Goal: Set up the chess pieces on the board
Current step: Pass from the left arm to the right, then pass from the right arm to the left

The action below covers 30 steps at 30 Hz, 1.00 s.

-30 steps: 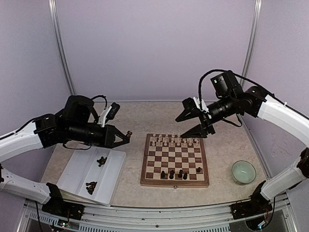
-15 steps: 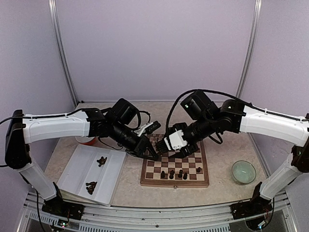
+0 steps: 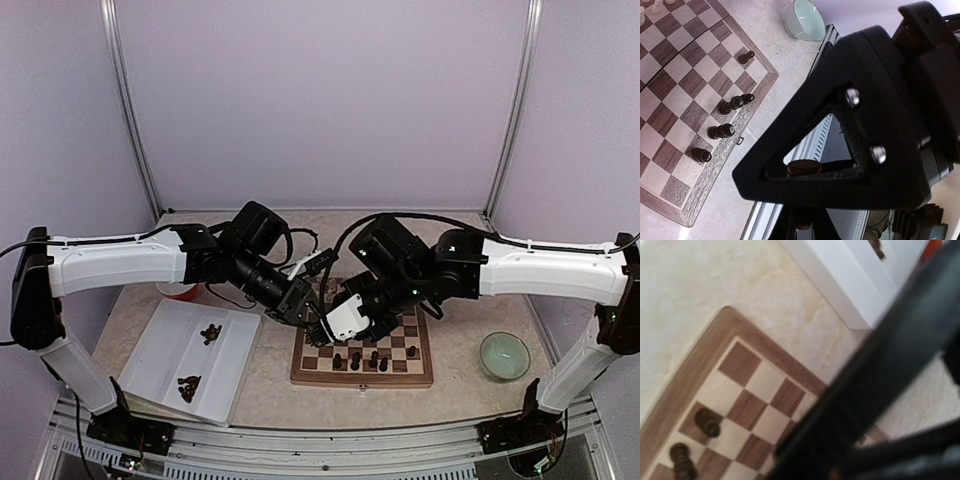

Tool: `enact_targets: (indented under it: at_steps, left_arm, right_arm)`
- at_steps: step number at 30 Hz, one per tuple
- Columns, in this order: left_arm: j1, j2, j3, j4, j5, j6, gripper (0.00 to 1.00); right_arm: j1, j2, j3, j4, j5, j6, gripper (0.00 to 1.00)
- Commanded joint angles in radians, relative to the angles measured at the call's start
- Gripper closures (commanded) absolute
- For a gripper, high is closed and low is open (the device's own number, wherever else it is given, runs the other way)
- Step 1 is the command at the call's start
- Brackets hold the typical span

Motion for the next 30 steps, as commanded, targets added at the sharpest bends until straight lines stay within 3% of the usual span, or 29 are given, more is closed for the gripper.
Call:
enact_targets:
  at_steps: [1, 4, 9, 13, 16, 18, 24, 27, 30]
  left_arm:
    - [-0.003, 0.019, 0.019, 0.057, 0.024, -0.016, 0.97]
    - [0.000, 0.020, 0.017, 0.050, 0.012, -0.014, 0.95]
    - [0.007, -0.071, -0.024, 0.078, -0.182, 0.030, 0.67]
    - [-0.010, -0.258, -0.206, 0.323, -0.386, 0.062, 0.59]
    - [-0.068, -0.398, -0.339, 0.561, -0.649, 0.101, 0.54]
    - [-0.083, -0.432, -0.377, 0.674, -0.743, 0.060, 0.52]
    - [-0.157, -0.348, -0.339, 0.818, -0.946, -0.047, 0.51]
    - [-0.176, -0.263, -0.254, 0.718, -0.994, -0.062, 0.51]
    - [-0.169, -0.192, -0.204, 0.679, -0.942, -0.123, 0.52]
  right_arm:
    - [0.020, 0.033, -0.002, 0.027, 0.044, 0.022, 0.79]
    - [0.020, 0.032, -0.001, 0.030, 0.047, 0.050, 0.96]
    - [-0.022, -0.016, -0.036, 0.067, -0.031, 0.128, 1.00]
    - [-0.160, -0.050, -0.039, 0.101, -0.328, 0.284, 1.00]
    - [-0.275, -0.045, -0.043, 0.140, -0.586, 0.420, 1.00]
    - [-0.317, -0.035, -0.057, 0.209, -0.648, 0.506, 1.00]
    - [-0.344, -0.015, -0.092, 0.332, -0.582, 0.671, 1.00]
    - [-0.347, -0.012, -0.095, 0.347, -0.595, 0.697, 1.00]
    - [-0.347, -0.016, -0.104, 0.371, -0.538, 0.718, 1.00]
